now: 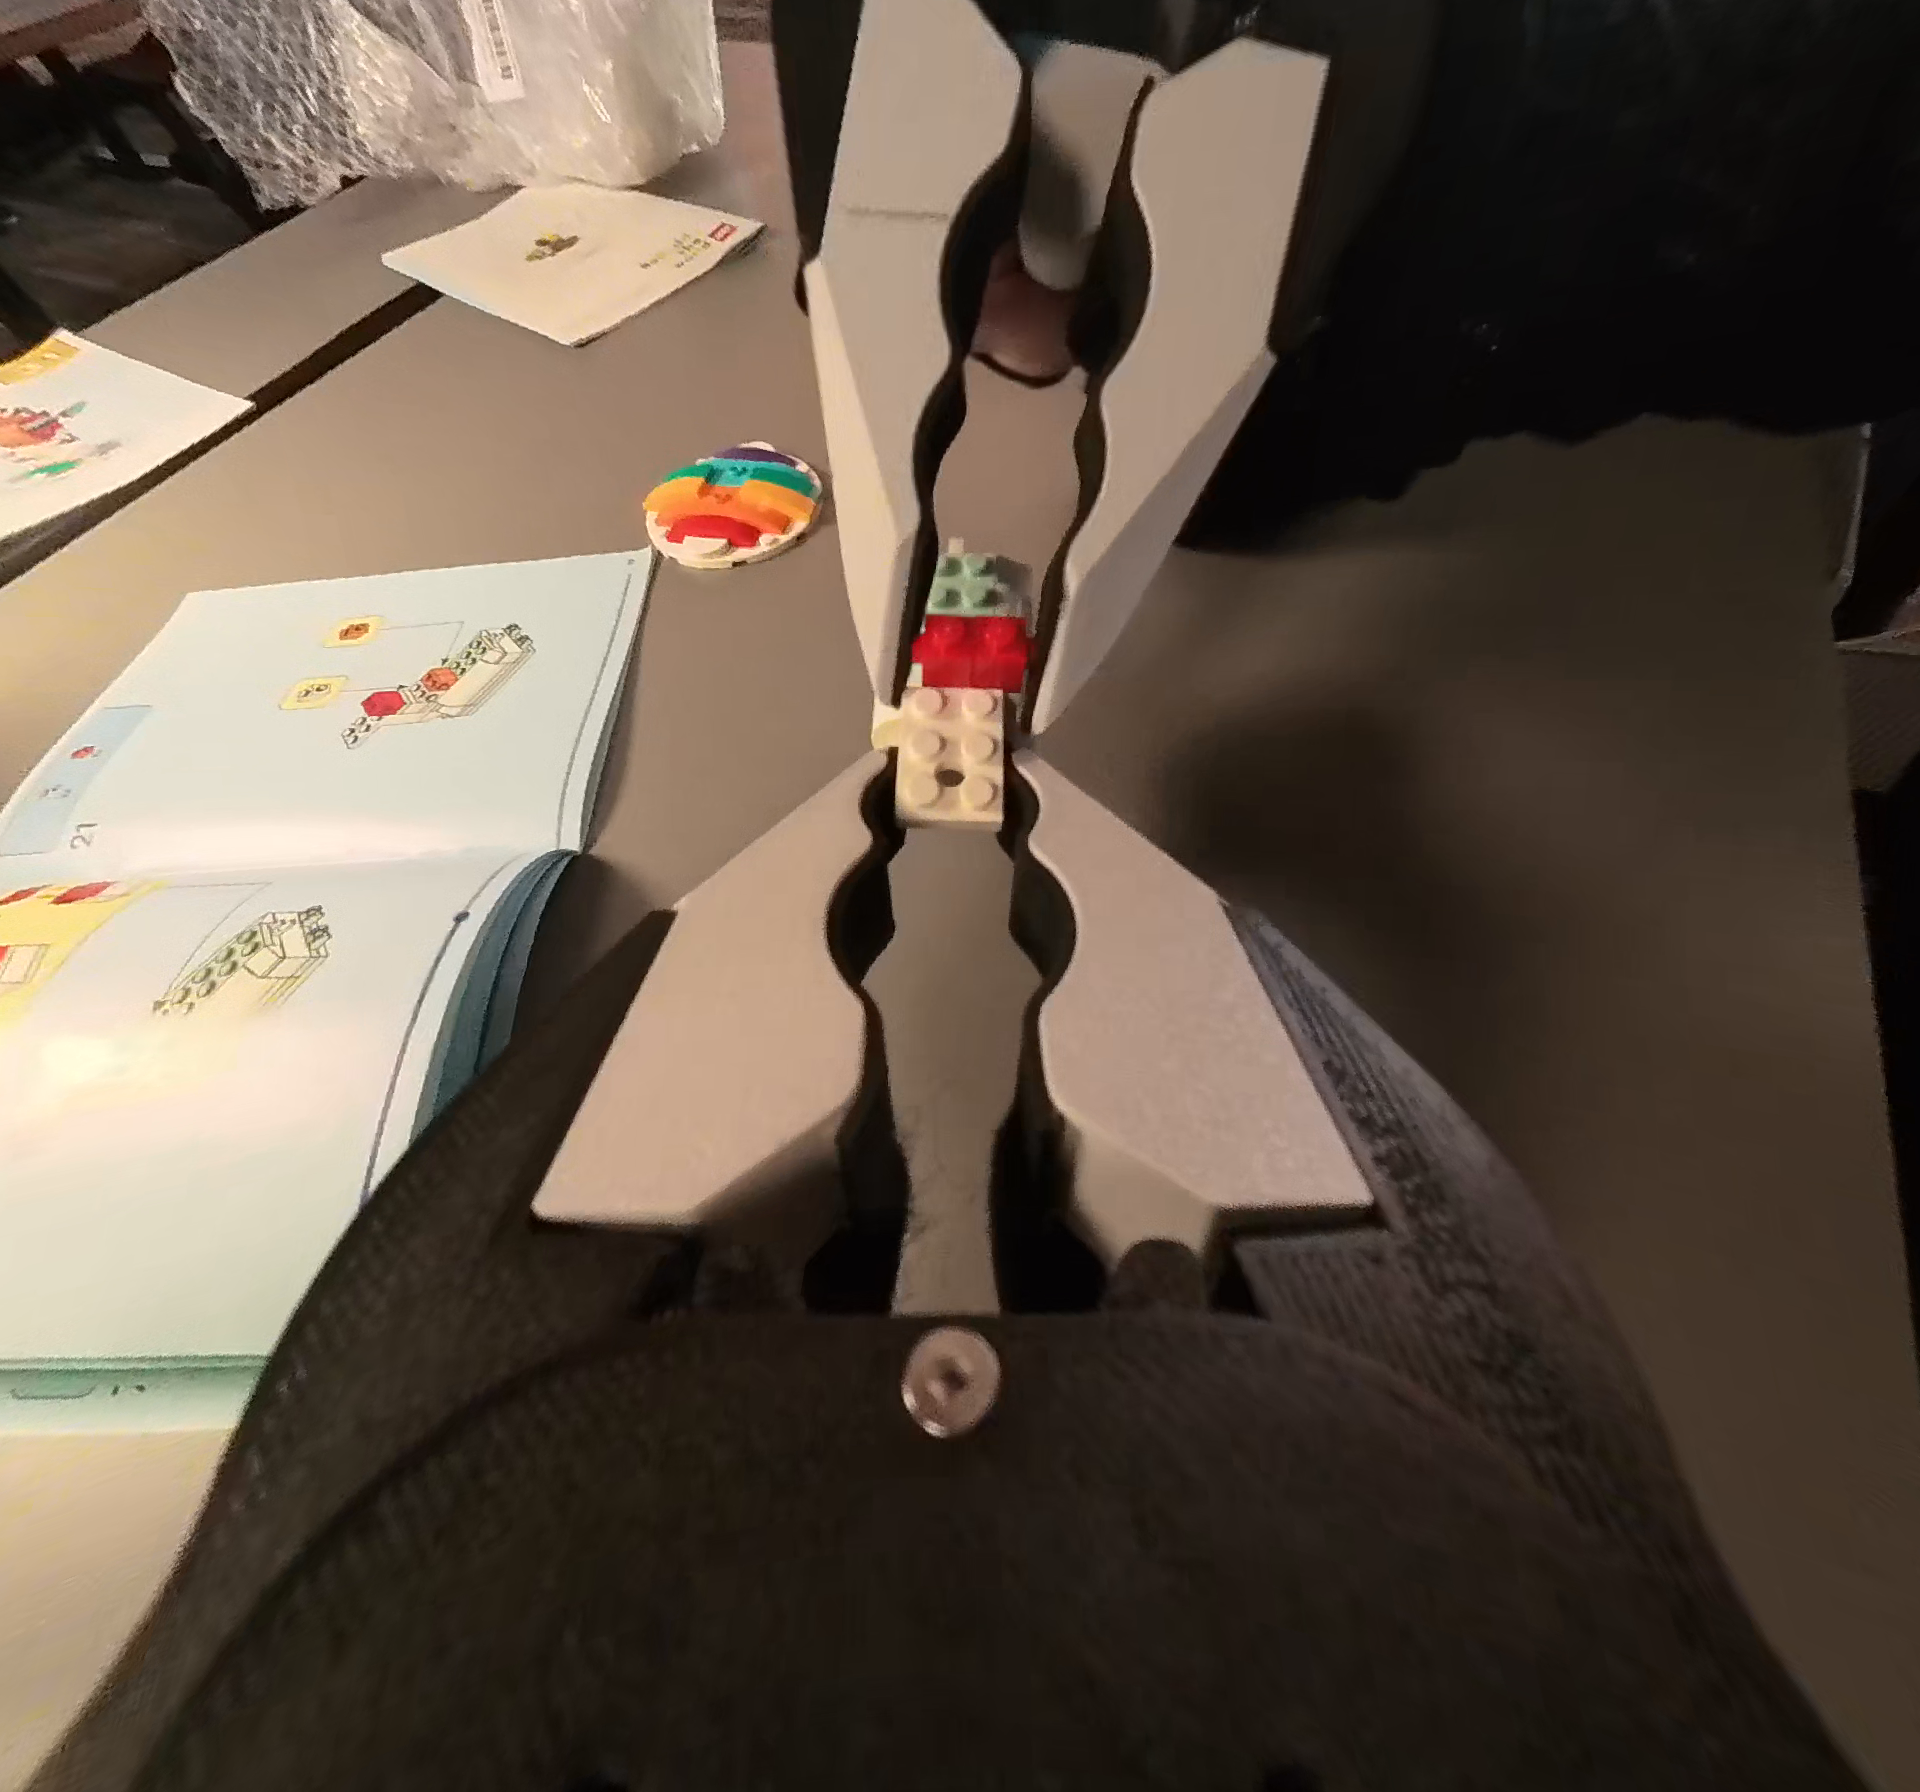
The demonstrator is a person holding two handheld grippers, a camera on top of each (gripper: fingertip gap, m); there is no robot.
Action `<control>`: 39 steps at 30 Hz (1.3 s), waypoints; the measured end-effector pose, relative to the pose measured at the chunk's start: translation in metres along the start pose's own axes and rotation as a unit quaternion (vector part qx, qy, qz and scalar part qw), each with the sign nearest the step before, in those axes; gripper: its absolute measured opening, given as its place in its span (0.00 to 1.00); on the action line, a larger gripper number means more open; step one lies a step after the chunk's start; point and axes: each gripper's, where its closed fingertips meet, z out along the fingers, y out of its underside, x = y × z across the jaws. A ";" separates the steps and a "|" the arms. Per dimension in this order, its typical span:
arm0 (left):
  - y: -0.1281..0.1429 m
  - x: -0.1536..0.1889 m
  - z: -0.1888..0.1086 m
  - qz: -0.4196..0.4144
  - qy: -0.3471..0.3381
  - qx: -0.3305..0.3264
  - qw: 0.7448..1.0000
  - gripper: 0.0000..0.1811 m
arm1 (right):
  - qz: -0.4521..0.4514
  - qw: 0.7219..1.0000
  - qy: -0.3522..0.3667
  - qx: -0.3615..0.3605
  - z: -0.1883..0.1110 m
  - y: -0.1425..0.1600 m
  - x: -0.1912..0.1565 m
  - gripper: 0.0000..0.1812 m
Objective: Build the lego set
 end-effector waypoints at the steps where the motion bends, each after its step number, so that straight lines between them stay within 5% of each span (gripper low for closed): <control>1: -0.001 0.000 0.000 -0.001 -0.001 0.002 1.000 0.08 | 0.013 1.000 -0.007 0.006 -0.001 -0.001 0.000 0.10; 39: -0.006 0.004 -0.002 -0.014 0.025 0.020 0.999 0.09 | 0.079 0.994 -0.054 0.043 -0.002 0.000 -0.001 0.12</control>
